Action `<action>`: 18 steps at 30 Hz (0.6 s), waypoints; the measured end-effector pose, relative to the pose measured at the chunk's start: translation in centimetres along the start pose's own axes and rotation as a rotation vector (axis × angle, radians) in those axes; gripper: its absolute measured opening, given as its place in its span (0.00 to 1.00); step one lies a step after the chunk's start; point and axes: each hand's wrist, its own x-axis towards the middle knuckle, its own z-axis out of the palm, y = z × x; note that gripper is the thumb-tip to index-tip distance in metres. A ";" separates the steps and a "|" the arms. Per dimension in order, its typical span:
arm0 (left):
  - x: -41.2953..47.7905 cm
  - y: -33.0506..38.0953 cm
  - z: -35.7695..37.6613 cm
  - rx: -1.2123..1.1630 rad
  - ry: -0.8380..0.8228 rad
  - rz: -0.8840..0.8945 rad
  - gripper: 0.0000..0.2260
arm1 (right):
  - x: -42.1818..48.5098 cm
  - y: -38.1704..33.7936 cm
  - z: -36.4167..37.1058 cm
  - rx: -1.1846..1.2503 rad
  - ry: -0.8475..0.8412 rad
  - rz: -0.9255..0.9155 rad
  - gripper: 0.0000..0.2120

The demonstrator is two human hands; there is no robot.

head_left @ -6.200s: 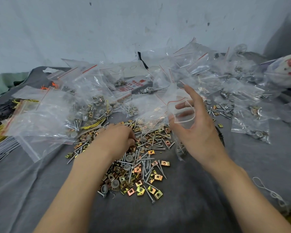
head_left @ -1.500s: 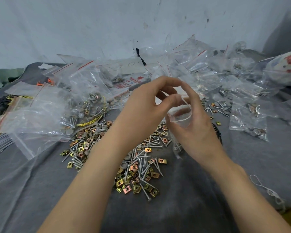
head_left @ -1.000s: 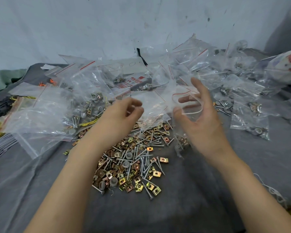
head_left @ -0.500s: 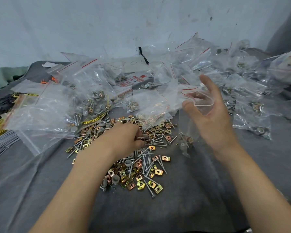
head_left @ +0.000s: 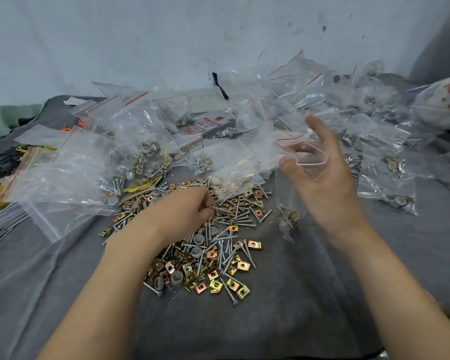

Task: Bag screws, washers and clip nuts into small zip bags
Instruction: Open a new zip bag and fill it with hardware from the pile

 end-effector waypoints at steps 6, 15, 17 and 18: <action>0.1 -0.5 -0.2 -0.014 0.061 -0.008 0.11 | -0.2 -0.3 0.0 0.024 -0.005 -0.004 0.29; 0.4 -0.5 -0.7 -0.188 0.263 0.046 0.07 | -0.3 -0.8 0.0 -0.001 -0.010 -0.009 0.29; 0.5 0.0 -1.0 -0.249 0.323 0.069 0.07 | -0.3 -0.8 0.1 -0.002 -0.015 -0.002 0.30; 0.6 0.2 -1.2 -0.280 0.347 0.077 0.07 | -0.3 -0.8 0.1 -0.002 -0.019 0.002 0.30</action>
